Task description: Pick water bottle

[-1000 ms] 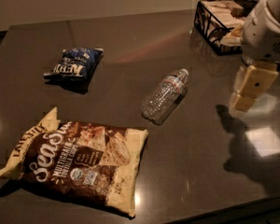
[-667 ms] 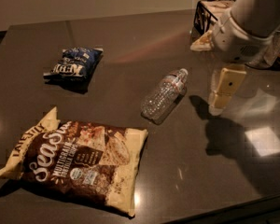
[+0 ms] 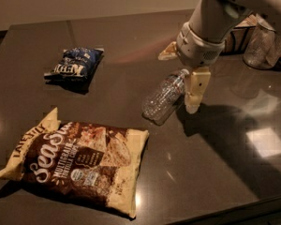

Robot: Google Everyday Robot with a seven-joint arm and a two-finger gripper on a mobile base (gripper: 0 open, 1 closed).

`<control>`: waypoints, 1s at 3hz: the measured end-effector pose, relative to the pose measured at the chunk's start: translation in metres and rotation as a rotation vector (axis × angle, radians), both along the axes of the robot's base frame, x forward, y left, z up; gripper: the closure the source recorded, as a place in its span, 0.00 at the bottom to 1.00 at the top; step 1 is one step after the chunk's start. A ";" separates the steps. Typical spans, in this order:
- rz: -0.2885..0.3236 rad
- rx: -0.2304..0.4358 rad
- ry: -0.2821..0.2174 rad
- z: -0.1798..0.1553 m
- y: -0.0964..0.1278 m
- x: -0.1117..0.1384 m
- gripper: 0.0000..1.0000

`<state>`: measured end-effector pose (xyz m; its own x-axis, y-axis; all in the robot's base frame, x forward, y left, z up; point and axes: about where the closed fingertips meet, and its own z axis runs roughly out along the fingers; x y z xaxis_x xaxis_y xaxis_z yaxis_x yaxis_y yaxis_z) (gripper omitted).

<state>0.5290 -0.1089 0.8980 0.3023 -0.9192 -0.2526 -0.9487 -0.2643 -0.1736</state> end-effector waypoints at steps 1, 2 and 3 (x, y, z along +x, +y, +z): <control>0.066 -0.059 0.035 -0.028 0.005 0.020 0.00; 0.101 -0.117 0.058 -0.049 0.004 0.036 0.18; 0.097 -0.151 0.061 -0.053 0.003 0.048 0.41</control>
Offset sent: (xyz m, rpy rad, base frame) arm 0.0498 -0.0016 -0.0714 -0.1974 0.1042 0.1448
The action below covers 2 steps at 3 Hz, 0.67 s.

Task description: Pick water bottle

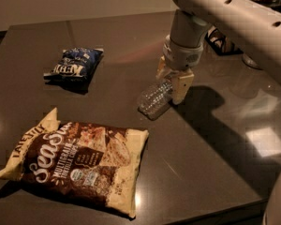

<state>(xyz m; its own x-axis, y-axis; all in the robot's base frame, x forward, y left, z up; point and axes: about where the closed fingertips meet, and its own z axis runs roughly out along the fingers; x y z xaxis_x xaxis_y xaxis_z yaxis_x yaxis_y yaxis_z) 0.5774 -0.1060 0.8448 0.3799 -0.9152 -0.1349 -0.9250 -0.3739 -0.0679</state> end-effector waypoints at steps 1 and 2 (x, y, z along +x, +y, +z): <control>0.001 0.001 -0.014 0.014 0.007 0.012 0.65; -0.001 0.028 -0.031 0.035 0.042 0.039 0.96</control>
Offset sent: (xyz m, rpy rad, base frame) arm 0.0465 0.0624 0.0596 0.0199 -0.0057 0.0077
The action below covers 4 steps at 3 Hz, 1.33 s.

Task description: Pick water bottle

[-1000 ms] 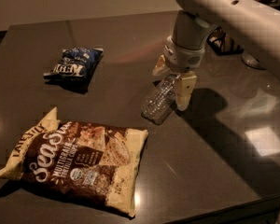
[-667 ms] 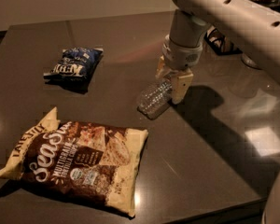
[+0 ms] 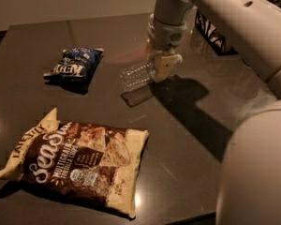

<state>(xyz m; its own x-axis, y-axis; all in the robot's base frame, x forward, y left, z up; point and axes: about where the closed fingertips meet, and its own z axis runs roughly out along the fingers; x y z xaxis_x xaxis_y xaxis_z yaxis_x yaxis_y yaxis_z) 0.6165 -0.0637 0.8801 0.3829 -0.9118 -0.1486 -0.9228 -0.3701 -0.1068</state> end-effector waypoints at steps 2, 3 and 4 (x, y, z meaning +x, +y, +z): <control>-0.019 0.083 -0.018 0.028 0.055 0.033 1.00; -0.035 0.163 -0.034 0.059 0.062 0.025 1.00; -0.039 0.182 -0.060 0.058 0.069 0.034 1.00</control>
Offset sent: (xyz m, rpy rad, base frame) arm 0.0252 0.0641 0.0559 0.0878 0.0561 -0.0200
